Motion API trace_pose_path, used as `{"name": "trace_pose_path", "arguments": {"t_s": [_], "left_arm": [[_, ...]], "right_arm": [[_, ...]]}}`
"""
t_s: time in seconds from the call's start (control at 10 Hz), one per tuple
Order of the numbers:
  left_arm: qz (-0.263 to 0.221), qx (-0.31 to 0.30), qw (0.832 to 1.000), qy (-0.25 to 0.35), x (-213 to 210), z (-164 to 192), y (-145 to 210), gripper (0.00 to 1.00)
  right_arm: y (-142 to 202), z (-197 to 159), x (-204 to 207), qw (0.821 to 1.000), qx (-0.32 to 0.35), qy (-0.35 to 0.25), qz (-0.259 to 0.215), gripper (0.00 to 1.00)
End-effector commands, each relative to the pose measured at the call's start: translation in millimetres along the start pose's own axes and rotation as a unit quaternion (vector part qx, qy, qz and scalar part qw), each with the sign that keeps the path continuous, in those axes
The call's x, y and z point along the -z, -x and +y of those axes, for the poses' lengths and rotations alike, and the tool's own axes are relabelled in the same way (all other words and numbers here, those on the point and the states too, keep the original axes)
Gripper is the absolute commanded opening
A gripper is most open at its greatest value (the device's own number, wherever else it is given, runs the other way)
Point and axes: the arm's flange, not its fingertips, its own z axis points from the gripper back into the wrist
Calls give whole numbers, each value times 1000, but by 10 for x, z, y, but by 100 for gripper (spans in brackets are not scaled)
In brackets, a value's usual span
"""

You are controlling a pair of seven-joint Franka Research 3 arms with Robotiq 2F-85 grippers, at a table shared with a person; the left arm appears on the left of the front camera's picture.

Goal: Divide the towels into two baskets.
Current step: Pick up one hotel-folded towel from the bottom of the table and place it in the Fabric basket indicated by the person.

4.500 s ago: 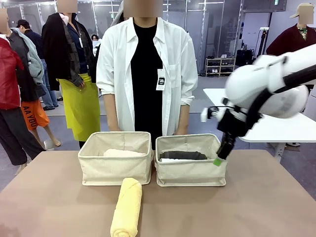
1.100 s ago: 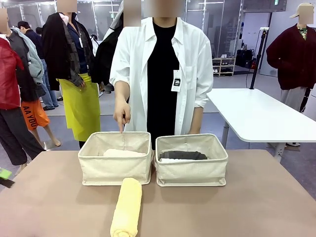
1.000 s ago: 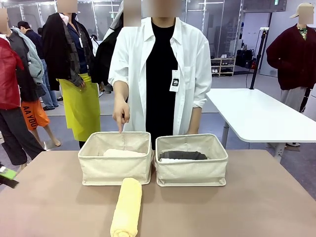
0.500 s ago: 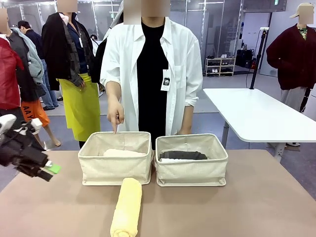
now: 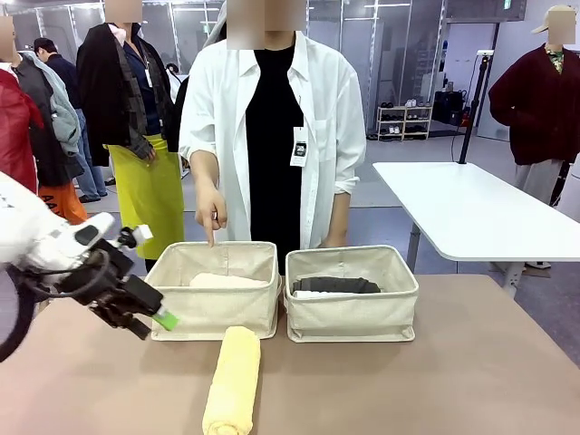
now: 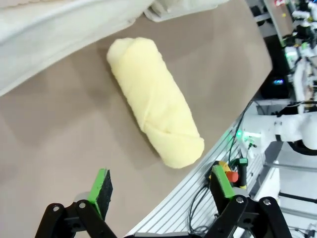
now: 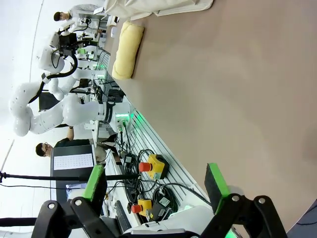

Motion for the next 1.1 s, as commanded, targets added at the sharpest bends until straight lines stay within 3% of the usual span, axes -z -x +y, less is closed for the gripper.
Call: {"name": "trace_pose_path", "arguments": {"t_s": [0.0,0.4,1.0], "left_arm": [[0,-33,999,-37,366,-214,335,100],[-25,-95,992,-83,903,-403,189,100],[9,-133,987,-93,1256,-433,100,100]], "right_arm": [[36,34,-13,1000,-3,2,4,100],[36,34,-13,1000,-3,2,4,100],[36,34,-13,1000,-3,2,4,100]]}}
